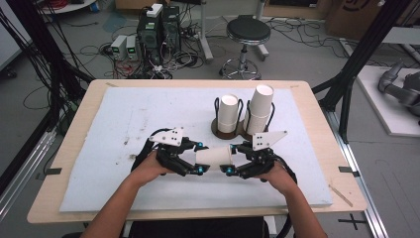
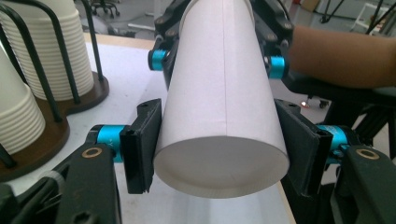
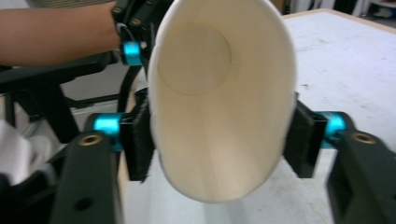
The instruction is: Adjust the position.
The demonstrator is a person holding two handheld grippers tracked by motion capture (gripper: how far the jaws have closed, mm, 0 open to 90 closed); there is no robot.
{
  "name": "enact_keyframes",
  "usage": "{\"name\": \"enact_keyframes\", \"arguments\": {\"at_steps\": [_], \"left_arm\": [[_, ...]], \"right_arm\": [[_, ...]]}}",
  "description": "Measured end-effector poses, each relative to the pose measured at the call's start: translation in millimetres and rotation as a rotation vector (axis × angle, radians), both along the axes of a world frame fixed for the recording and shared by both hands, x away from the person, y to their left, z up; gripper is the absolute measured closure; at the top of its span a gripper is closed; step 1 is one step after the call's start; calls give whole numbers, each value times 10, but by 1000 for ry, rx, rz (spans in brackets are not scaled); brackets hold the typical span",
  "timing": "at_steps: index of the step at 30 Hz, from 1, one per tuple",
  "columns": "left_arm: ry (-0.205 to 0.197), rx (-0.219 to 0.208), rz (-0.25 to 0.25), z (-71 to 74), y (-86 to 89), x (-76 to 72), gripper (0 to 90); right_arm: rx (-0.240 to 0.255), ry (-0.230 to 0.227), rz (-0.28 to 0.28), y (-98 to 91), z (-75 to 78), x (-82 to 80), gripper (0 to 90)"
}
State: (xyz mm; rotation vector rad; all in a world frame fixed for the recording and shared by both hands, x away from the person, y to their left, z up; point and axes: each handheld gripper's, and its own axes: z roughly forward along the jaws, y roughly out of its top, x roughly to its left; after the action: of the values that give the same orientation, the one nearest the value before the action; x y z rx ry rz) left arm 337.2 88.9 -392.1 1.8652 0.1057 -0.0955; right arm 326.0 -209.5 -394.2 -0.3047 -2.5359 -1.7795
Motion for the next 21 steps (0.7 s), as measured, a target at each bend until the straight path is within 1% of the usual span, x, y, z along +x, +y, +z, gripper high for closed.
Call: {"name": "enact_keyframes", "arguments": {"at_steps": [2,3,4,5,6,7,8,9,10,12,15,16,17,18,19,20,21], "left_arm": [[-3,22,-6,-5,-4,-9,365],[-3,31,-6,-8,-6,-12,364],[-11,46,-3,-13,-10,-15,362],[-13,54,7,-21,-20,-23,358],[-18,73,19,-27,-33,-28,320],[-28,92,32,-36,-47,-33,320],[-32,101,42,-41,-53,-36,288],[-42,112,50,-36,-49,-36,288],[-51,106,55,-31,-44,-35,285],[-58,105,67,-14,-25,-32,286],[-57,100,55,-14,-21,-17,297],[-65,109,37,-16,-27,-20,314],[-73,116,29,-21,-39,-28,337],[-67,121,26,-27,-45,-31,341],[-70,127,15,-31,-43,-26,348],[-65,120,14,-35,-45,-28,357],[-61,115,11,-34,-44,-30,357]], "right_arm": [[-8,8,15,-8,2,-6,449],[-5,3,24,-11,4,-6,465],[-7,7,28,-14,6,-10,472],[-9,-1,33,-11,6,-7,477],[-20,10,30,4,0,-16,477],[-20,10,30,4,0,-16,477],[-43,11,30,30,-16,-10,477],[-43,11,30,30,-16,-10,477],[-60,14,19,42,-25,-6,477],[-59,12,14,40,-26,0,476],[-60,17,9,30,-8,5,476],[-60,14,8,29,0,7,476],[-62,21,7,30,7,1,476],[-62,23,20,35,9,4,476],[-64,24,20,36,8,4,476],[-60,34,21,32,7,9,460],[-60,34,21,32,7,9,460]]}}
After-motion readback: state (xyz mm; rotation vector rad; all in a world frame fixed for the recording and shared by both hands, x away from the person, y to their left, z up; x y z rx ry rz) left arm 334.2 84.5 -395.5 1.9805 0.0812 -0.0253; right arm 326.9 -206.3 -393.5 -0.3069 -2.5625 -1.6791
